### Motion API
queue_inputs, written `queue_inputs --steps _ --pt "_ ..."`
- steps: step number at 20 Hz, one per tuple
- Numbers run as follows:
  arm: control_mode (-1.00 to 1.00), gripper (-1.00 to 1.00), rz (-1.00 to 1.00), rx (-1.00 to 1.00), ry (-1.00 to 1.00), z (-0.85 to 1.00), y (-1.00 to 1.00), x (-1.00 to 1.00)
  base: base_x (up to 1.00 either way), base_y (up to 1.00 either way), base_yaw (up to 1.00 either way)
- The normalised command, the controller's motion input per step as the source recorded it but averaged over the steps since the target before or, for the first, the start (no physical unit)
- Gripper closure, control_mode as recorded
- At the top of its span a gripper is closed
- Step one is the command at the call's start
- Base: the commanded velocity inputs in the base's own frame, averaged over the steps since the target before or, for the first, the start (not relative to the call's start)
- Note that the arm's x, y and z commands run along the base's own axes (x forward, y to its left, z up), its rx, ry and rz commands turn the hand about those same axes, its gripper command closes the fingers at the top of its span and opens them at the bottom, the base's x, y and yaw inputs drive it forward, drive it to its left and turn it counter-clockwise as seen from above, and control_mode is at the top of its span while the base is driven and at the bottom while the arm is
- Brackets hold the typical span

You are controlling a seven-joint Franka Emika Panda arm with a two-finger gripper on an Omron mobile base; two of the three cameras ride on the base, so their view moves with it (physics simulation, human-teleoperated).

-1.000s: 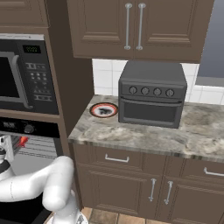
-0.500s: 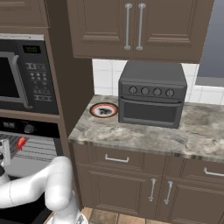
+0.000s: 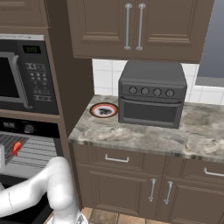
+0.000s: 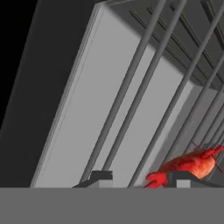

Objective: Take the fish from the oven and place it on the plate on the counter.

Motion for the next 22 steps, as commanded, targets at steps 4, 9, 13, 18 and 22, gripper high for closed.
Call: queue_inputs --steps 4,9,13,18,22 --pt "-1.00 -1.00 0.04 0.00 0.05 -1.00 0.00 -1.00 0.00 0.00 0.00" --pt "-1.00 -1.00 0.05 0.00 0.03 -1.00 0.00 -1.00 0.00 0.00 0.00" --pt "-1.00 -1.00 0.06 0.00 0.06 -0.93 0.00 -1.00 0.00 0.00 0.00" --pt "-1.00 -1.00 0.02 0.07 0.03 -0.34 0.00 -0.98 0.00 0.00 0.00" --pt "-1.00 -1.00 0.00 0.12 0.02 -0.04 0.00 -1.00 0.00 0.00 0.00"
